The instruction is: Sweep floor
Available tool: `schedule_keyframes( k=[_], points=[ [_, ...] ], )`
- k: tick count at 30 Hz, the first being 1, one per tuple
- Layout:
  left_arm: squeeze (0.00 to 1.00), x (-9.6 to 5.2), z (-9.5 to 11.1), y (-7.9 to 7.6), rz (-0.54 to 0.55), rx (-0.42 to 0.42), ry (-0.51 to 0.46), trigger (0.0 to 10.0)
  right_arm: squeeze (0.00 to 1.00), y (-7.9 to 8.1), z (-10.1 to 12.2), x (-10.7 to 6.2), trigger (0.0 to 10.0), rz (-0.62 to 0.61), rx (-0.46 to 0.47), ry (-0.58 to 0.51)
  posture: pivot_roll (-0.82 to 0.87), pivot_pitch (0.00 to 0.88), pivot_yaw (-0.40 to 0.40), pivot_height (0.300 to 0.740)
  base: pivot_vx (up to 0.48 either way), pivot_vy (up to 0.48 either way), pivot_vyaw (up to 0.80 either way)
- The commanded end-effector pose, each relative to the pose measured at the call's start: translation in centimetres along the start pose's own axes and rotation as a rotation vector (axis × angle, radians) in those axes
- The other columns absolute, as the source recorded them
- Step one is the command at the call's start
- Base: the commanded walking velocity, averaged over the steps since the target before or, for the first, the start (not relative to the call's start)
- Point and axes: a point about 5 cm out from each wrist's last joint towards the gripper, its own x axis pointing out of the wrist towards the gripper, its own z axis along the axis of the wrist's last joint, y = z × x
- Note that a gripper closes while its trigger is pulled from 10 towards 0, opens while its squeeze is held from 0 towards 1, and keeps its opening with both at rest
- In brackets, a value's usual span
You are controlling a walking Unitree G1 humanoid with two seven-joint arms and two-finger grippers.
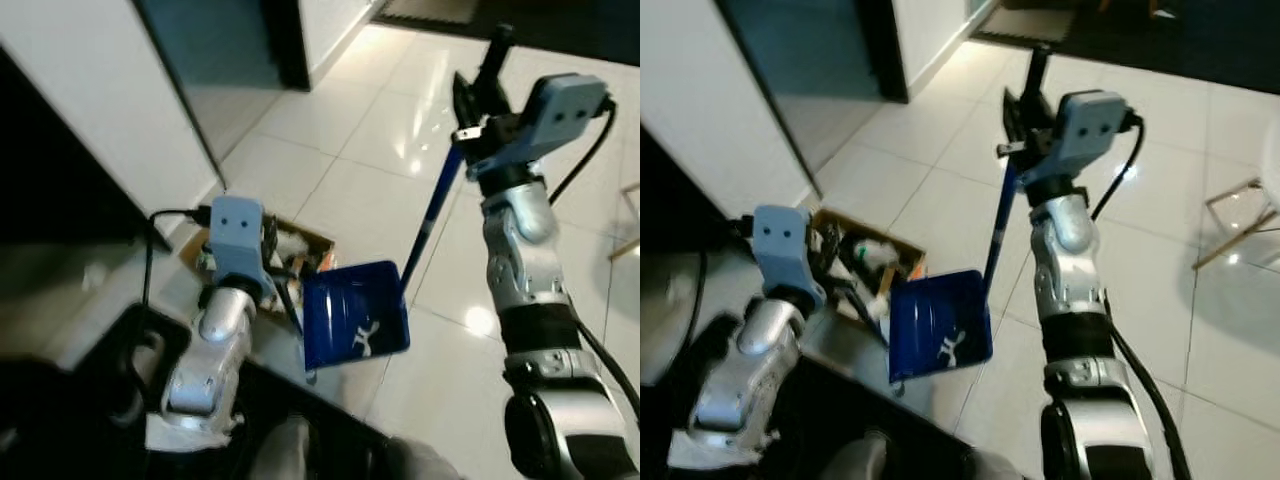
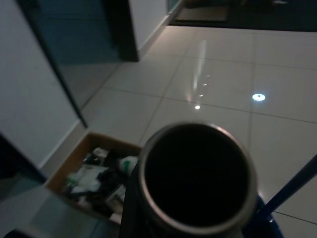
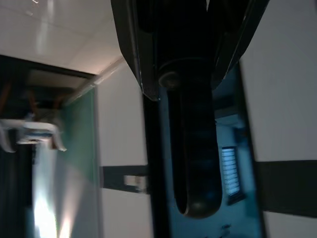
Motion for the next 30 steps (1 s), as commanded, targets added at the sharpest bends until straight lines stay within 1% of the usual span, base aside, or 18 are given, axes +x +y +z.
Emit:
schedule_keyframes(
  k=[1,11,13,15,18,19,20,21,23,25,27,28,29,30],
  points=[
    [0.00,0.0,-0.3,0.2,0.021,0.031,0.005,10.0,0.00,-0.1,0.3,0.0,10.0,-0.033,0.066,-0.032,0.11,0.080,0.053,0.740,0.000,0.000,0.00],
    [0.00,0.1,-0.5,0.6,0.051,0.016,0.018,10.0,0.00,-0.3,0.6,0.1,10.0,-0.041,0.064,-0.048,0.10,0.081,0.053,0.740,0.000,0.000,0.00],
    [0.00,0.1,-0.5,0.6,0.054,0.012,0.017,10.0,0.00,-0.5,1.1,0.1,10.0,-0.040,0.029,-0.063,0.11,0.083,0.049,0.740,0.000,0.000,0.00],
    [0.00,0.1,-0.4,0.8,0.060,0.012,0.015,10.0,0.00,-1.5,2.8,0.3,10.0,-0.051,-0.013,-0.111,0.11,0.084,0.048,0.740,0.000,0.000,0.00],
    [0.00,0.1,-0.4,1.3,0.071,0.018,0.010,10.0,0.00,-2.6,5.1,0.6,10.0,-0.061,-0.043,-0.174,0.10,0.087,0.048,0.740,0.000,0.000,0.00],
    [0.00,0.1,-0.4,1.3,0.071,0.018,0.010,10.0,0.00,-2.6,5.1,0.6,10.0,-0.061,-0.043,-0.174,0.10,0.087,0.048,0.740,0.000,0.000,0.00],
    [0.00,0.3,-0.2,1.8,0.080,0.026,0.006,10.0,0.00,-3.3,6.8,0.8,10.0,-0.066,-0.056,-0.218,0.10,0.088,0.050,0.740,0.000,0.000,0.00],
    [0.00,0.5,0.0,2.3,0.087,0.038,-0.001,10.0,0.00,-3.6,7.9,1.0,10.0,-0.069,-0.064,-0.249,0.09,0.090,0.054,0.740,0.000,0.000,0.00],
    [0.00,0.6,0.2,2.5,0.091,0.045,-0.006,10.0,0.00,-3.8,8.3,1.1,10.0,-0.070,-0.067,-0.262,0.09,0.090,0.054,0.740,0.000,0.000,0.00],
    [0.00,0.9,0.6,3.2,0.103,0.058,-0.017,10.0,0.00,-3.9,8.9,1.2,10.0,-0.071,-0.067,-0.281,0.09,0.091,0.055,0.740,0.000,0.000,0.00],
    [0.00,1.2,1.2,4.8,0.141,0.090,-0.019,10.0,0.00,-4.1,9.0,1.4,10.0,-0.075,-0.074,-0.287,0.09,0.090,0.057,0.740,0.000,0.000,0.00],
    [0.00,1.2,1.2,4.8,0.141,0.090,-0.019,10.0,0.00,-4.1,9.0,1.4,10.0,-0.075,-0.074,-0.287,0.09,0.090,0.057,0.740,0.000,0.000,0.00],
    [0.00,1.2,1.4,5.7,0.163,0.109,-0.013,10.0,0.00,-4.2,8.9,1.4,10.0,-0.078,-0.075,-0.285,0.09,0.088,0.056,0.740,0.000,0.000,0.00],
    [0.00,1.2,1.4,5.7,0.163,0.109,-0.013,10.0,0.00,-4.2,8.9,1.4,10.0,-0.078,-0.075,-0.285,0.09,0.088,0.056,0.740,0.000,0.000,0.00]
  ],
)
